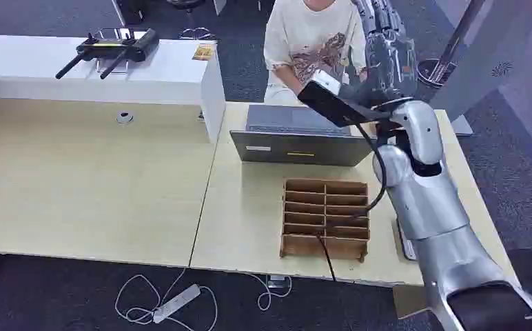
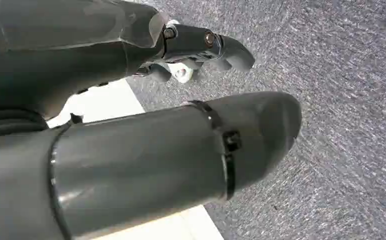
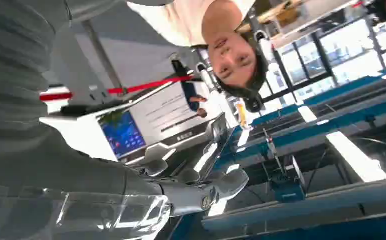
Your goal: Pass the card to the sensor for recognition and then transmit it.
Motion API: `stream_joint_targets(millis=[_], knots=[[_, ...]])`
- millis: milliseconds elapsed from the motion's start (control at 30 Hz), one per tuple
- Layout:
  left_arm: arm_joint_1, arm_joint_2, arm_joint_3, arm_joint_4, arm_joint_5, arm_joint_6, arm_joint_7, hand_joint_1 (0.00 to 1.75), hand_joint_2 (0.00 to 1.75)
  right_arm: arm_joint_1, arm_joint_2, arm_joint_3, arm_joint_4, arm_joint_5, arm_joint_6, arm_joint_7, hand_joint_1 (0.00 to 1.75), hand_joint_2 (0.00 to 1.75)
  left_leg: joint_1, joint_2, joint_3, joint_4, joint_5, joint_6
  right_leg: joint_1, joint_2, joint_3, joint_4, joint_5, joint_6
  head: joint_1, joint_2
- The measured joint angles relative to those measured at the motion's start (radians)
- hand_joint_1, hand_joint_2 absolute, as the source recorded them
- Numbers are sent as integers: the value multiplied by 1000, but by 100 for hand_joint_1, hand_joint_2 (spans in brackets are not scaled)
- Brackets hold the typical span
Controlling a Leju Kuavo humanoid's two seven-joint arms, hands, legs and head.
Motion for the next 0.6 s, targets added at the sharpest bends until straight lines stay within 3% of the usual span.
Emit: stream_joint_targets(millis=[200, 300, 600], knots=[[-1, 0, 0, 0, -12, -1, 2, 0, 0, -150, 60, 4, 216, 20, -3, -9, 0, 175, 0, 0, 0, 0, 0, 0, 0, 0, -1, 0, 0, 0, 0, 0], [-1, 2, 0, 0, -19, -4, -2, 0, 0, -213, 84, 11, 302, 61, -4, 21, 0, 175, 0, 0, 0, 0, 0, 0, 0, 0, -1, 0, 0, 0, 0, 0], [-1, 4, 0, 0, -36, -13, -18, 0, 0, -314, 97, 23, 517, 167, -17, 76, 0, 175, 0, -1, 0, 0, 0, 0, 0, 0, 0, 0, 0, 0, 0, 0]])
